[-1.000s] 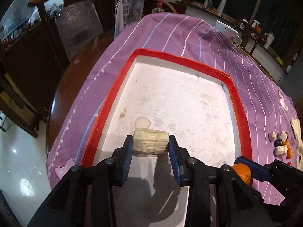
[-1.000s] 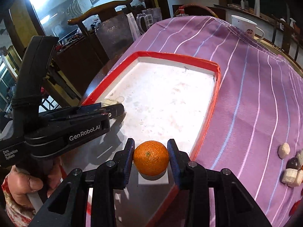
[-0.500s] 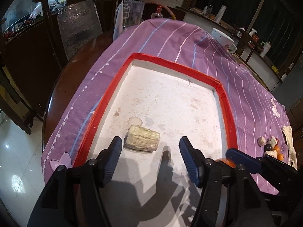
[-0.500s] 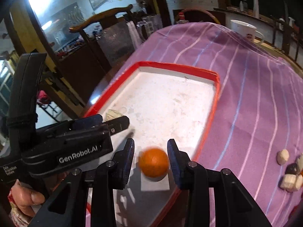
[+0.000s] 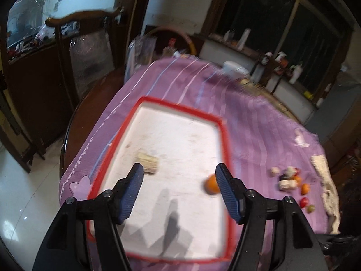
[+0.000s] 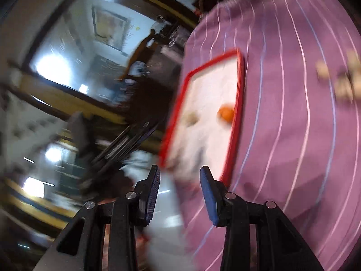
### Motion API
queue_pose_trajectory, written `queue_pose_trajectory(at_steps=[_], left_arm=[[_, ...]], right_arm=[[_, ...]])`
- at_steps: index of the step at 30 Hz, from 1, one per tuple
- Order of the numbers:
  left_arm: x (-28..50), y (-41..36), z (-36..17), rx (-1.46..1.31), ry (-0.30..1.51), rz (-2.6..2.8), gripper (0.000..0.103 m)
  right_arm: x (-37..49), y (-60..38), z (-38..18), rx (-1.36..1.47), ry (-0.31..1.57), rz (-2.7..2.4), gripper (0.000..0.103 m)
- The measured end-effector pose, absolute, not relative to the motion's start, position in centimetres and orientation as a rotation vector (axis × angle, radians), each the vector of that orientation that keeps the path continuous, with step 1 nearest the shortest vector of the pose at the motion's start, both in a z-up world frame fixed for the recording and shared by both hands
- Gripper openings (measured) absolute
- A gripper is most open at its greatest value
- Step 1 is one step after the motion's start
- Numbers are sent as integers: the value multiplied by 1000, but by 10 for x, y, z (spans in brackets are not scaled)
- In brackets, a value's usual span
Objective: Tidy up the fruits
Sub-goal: 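Open the right tool to drop the tangerine into the tray, then swing both tools back from the tray to the fruit cluster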
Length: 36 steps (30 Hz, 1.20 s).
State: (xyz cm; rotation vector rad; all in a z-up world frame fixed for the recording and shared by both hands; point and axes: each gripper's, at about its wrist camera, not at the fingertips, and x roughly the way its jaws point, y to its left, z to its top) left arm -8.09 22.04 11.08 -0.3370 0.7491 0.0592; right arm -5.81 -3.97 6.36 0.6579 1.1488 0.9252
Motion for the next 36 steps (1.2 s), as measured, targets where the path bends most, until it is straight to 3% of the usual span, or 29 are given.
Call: queue_pose_trajectory(at_steps=[5, 12, 21, 28, 32, 36], left_arm=[[-122, 186, 157, -311, 654, -42, 65], [-178, 156, 244, -321, 552, -220, 65], [-232, 163, 434, 37, 287, 149, 65], [-247, 218, 569, 107, 140, 630, 65], [-252, 243, 602, 188, 96, 894, 65], [-249, 257, 576, 101, 109, 754, 67]], right_arm=[[-99, -104, 93, 651, 1158, 881, 41], [-146, -209, 189, 608, 952, 653, 41], [-240, -351, 437, 463, 561, 190, 41], [-300, -419, 610, 390, 358, -298, 41], [-308, -421, 648, 293, 360, -606, 41], [-280, -401, 621, 201, 400, -562, 41]])
